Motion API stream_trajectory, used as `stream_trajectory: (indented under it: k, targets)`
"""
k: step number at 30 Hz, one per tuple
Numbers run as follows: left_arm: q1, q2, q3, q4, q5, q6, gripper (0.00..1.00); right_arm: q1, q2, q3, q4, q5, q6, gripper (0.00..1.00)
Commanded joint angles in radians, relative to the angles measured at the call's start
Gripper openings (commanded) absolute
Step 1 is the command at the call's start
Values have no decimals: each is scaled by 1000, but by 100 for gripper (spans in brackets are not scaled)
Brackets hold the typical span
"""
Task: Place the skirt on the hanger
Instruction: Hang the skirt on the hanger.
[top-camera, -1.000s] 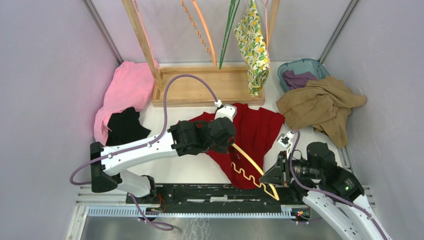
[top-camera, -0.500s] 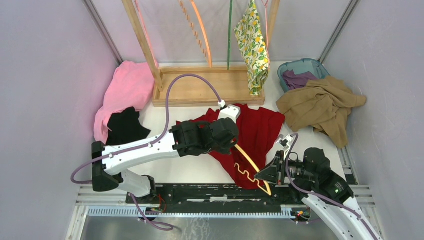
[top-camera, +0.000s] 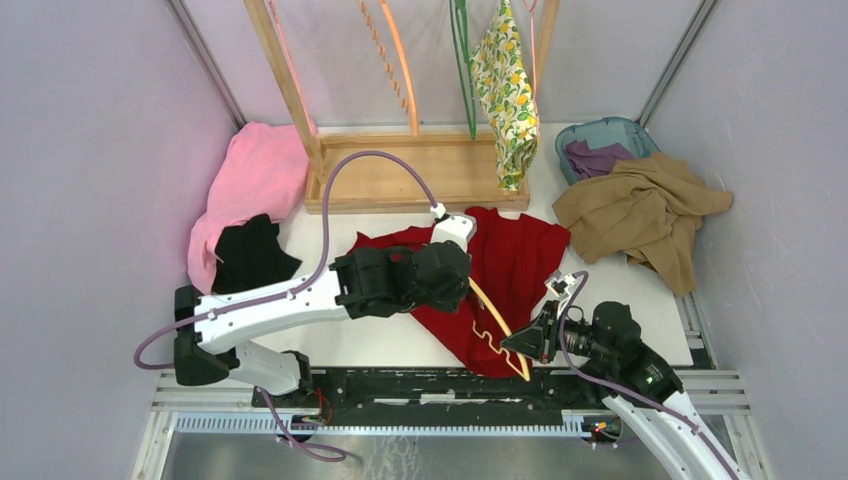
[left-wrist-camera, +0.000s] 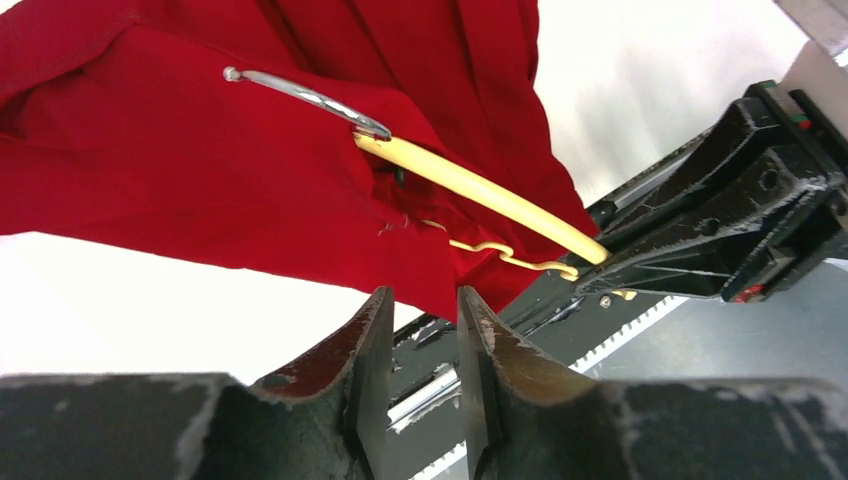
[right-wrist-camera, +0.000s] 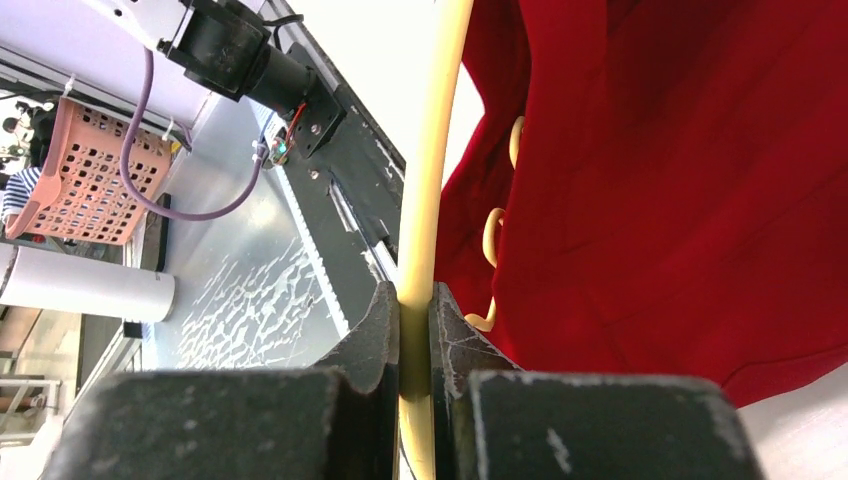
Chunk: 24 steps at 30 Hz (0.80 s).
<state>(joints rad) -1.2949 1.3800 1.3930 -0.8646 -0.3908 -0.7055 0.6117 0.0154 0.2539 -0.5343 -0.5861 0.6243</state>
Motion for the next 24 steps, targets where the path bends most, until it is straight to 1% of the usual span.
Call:
stream_trajectory:
  k: [1, 3, 6, 8, 13, 16, 20, 24]
  targets:
    - [-4, -69, 4, 17, -34, 12, 39, -3, -14, 6, 166, 44, 1, 1]
    - [-4, -90, -5, 13, -39, 6, 41, -2, -14, 1, 186, 42, 6, 1]
    - [-3, -107, -34, 1, -81, -10, 48, -3, -5, -4, 212, 38, 10, 1]
    - [-2, -118, -65, 27, -85, -2, 52, -3, 8, -6, 231, 29, 13, 1]
    - [-2, -142, -150, 184, -145, 105, 55, -2, 51, 0, 284, 2, 13, 1]
    - [-1, -163, -196, 295, -155, 176, 56, -3, 76, 9, 307, -7, 4, 1]
    - [-2, -185, -219, 389, -218, 241, 56, -2, 117, 13, 345, -27, -1, 1]
    - [-2, -238, -295, 523, -264, 301, 57, -2, 136, 21, 367, -47, 0, 1]
